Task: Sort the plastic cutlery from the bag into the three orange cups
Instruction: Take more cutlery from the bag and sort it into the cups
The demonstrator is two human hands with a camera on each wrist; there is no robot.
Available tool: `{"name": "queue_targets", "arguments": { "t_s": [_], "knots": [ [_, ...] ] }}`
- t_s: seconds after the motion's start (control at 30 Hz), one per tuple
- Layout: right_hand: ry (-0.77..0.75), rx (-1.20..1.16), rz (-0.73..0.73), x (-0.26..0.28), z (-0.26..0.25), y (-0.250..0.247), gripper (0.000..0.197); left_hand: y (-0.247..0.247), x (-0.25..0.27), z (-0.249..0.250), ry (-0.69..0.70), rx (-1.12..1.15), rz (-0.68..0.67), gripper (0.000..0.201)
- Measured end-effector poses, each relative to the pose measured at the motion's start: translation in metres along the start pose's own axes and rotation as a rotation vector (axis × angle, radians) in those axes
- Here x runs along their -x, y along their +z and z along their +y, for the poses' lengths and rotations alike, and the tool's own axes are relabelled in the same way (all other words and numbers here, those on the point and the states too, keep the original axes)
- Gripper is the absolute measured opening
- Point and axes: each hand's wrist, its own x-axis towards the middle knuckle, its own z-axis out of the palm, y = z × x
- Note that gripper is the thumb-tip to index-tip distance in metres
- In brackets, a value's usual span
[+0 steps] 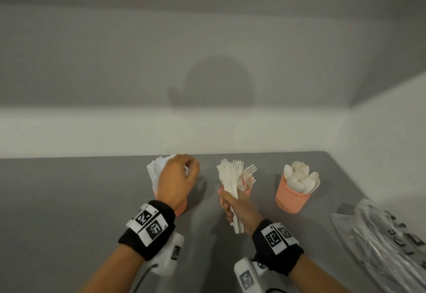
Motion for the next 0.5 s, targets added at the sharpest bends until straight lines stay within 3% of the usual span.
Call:
{"name": "queue_targets", "arguments": {
  "t_s": [0.1,0.17,0.27,0.37,0.5],
  "knots": [
    [-0.060,0.049,0.073,0.006,0.003,0.003,0.018,0.023,0.021,0.019,-0.220,0.171,-0.162,0.024],
    [-0.133,0.067,0.073,0.011,0.003,0.005,0.007,0.041,0.031,0.024,-0.278,0.208,-0.227,0.032],
    [-0.169,0.083,0.064,0.020,0.001,0.002,0.013,0.055,0.034,0.032,-0.300,0.196,-0.223,0.029],
    [-0.092,0.031,0.072,0.026,0.004,-0.008,0.007,0.059,0.032,0.042,-0.326,0.198,-0.239,0.026],
    [-0.023,-0.081,0.078,0.034,0.007,-0.025,0.036,0.054,0.024,0.050,-0.381,0.427,-0.112,0.026]
  ]
}}
